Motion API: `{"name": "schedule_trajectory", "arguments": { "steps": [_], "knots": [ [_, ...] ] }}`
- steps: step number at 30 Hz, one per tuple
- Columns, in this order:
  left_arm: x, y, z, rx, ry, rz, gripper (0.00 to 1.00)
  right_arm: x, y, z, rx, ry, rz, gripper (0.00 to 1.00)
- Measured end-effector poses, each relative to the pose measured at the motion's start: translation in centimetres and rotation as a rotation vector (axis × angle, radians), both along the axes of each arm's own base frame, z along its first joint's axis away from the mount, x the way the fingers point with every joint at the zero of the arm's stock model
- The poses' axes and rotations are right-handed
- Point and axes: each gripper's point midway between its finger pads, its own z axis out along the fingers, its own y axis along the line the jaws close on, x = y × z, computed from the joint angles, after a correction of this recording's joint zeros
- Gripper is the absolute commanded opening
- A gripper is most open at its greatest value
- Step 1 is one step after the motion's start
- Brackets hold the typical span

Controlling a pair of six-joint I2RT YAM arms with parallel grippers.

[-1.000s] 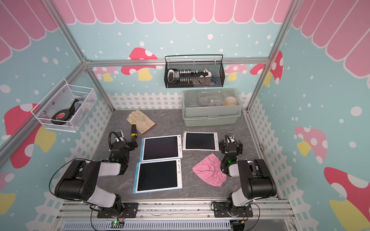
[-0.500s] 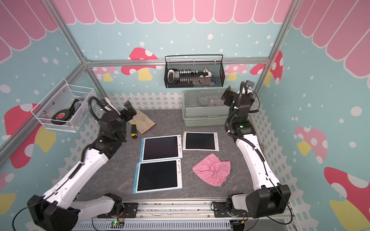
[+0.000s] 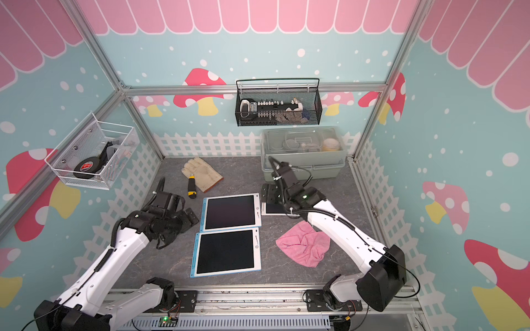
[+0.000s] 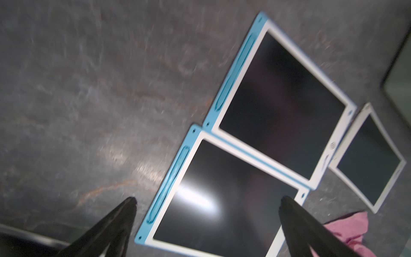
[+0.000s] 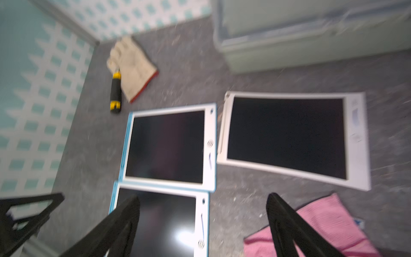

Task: Wipe the drawing tablet
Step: Adjust the drawing tablet at the center of the board.

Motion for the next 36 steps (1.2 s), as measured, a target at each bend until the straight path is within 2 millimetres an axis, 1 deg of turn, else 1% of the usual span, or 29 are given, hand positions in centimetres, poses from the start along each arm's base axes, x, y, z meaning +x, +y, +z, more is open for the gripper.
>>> {"name": "schedule_trajectory", "arguments": {
  "steps": [1,2,3,4,5,6,8,10,13,15,18,20,24,27,31,36],
  "knots": [
    [-0.8,0.2,-0.8,-0.015,0.031,0.006,0.99,-1.8,1.1,-1.9,0.010,0.059,0.035,0.92],
    [-1.7,0.4,-1.8,-0.034,0.067,0.019,0.99,-3.5,1.7,-4.1,0.018,0.122,0.060,0.93],
    [-2.2,0.4,-2.6,-0.055,0.091,0.029,0.99,-4.9,1.9,-6.2,0.032,0.176,0.067,0.94],
    [-2.6,0.3,-3.2,-0.074,0.109,0.031,0.99,-5.9,1.6,-7.9,0.039,0.224,0.060,0.94],
    [-2.8,0.0,-3.7,-0.098,0.117,0.031,0.99,-7.0,1.2,-10.1,0.045,0.279,0.048,0.94],
    [-2.8,-0.3,-3.9,-0.120,0.113,0.027,0.99,-7.9,0.8,-11.7,0.050,0.323,0.036,0.94],
    [-2.6,-0.8,-3.8,-0.155,0.099,0.021,0.99,-9.4,0.2,-14.0,0.057,0.396,0.023,0.94],
    [-2.0,-1.3,-3.7,-0.182,0.084,0.024,0.99,-9.9,0.7,-14.5,0.088,0.429,0.035,0.94],
    [-1.5,-1.6,-3.9,-0.207,0.079,0.041,0.99,-9.5,2.8,-14.5,0.162,0.445,0.079,0.94],
    [-1.6,-1.6,-4.4,-0.210,0.077,0.055,0.99,-9.3,4.2,-15.1,0.198,0.466,0.104,0.93],
    [-1.8,-1.5,-5.3,-0.216,0.090,0.074,0.99,-9.3,5.3,-16.3,0.223,0.506,0.120,0.92],
    [-2.2,-1.5,-6.1,-0.214,0.113,0.082,0.99,-9.4,5.6,-16.8,0.226,0.525,0.125,0.91],
    [-3.1,-1.4,-7.9,-0.206,0.153,0.091,0.99,-9.4,6.3,-17.1,0.246,0.542,0.140,0.91],
    [-3.3,-1.4,-8.9,-0.213,0.151,0.100,0.99,-9.2,6.8,-17.3,0.261,0.553,0.143,0.91],
    [-3.3,-1.9,-9.9,-0.236,0.133,0.102,0.99,-9.0,7.1,-17.2,0.271,0.553,0.143,0.91],
    [-2.3,-2.9,-9.7,-0.277,0.072,0.092,0.99,-8.3,7.4,-17.1,0.255,0.550,0.135,0.90]
  ]
}}
